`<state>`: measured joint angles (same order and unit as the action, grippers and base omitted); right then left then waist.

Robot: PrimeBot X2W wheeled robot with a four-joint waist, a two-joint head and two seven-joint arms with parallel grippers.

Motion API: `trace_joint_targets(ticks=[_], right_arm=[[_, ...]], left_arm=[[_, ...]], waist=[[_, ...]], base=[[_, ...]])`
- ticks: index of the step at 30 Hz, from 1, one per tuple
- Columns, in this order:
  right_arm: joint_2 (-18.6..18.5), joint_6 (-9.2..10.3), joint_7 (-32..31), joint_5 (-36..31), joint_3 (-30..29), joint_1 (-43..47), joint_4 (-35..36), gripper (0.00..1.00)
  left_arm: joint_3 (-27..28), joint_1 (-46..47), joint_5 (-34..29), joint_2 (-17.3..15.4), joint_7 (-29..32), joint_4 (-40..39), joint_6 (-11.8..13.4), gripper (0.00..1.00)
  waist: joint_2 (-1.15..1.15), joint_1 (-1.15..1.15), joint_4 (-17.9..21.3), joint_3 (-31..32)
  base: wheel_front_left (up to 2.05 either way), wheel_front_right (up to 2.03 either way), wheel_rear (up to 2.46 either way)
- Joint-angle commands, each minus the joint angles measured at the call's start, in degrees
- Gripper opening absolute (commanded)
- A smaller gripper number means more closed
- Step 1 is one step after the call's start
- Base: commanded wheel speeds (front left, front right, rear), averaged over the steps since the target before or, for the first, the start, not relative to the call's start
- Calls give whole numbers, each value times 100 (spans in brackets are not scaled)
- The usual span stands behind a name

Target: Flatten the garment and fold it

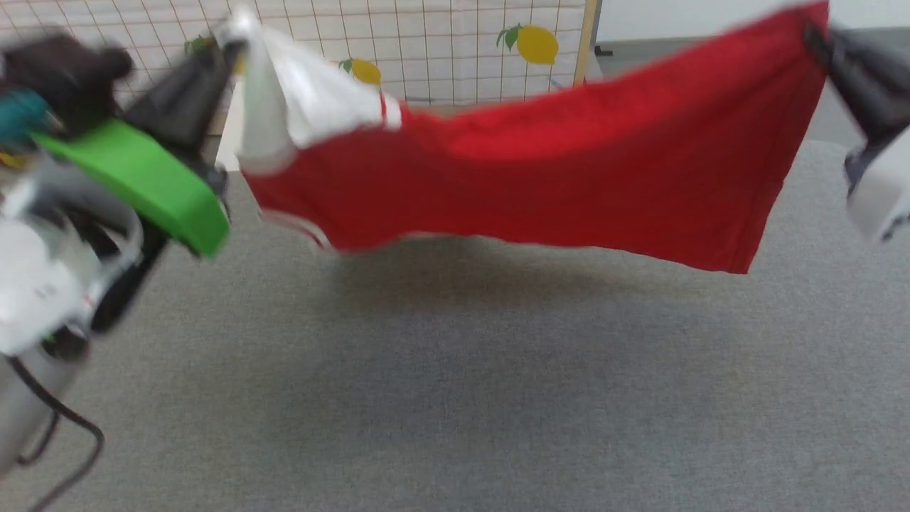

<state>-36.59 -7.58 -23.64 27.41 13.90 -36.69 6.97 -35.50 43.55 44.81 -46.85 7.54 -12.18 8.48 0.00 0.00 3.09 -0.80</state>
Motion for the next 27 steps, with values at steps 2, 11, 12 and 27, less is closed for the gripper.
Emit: trace_joint_targets(ticks=[2,11,12,27], right_arm=[[-49,9,-71,104,127,-492,45,0],[-134,9,-530,450,594,-2016,60,0],[-135,9,-605,480,666,-2159,-11,0],[4,9,-163,-73,1371,-4578,-1857,0]], left_arm=[[143,443,36,-32,119,-46,-62,0],[372,1808,142,-145,976,-8,-286,0],[338,1958,109,-167,1110,41,-334,0],[-150,4807,-1600,715,806,2044,-918,0]], waist=[[0,0,3,-104],[0,0,167,-618],[0,0,194,-722],[0,0,304,-2856]], base=[[0,0,0],[0,0,0],[0,0,0],[0,0,0]])
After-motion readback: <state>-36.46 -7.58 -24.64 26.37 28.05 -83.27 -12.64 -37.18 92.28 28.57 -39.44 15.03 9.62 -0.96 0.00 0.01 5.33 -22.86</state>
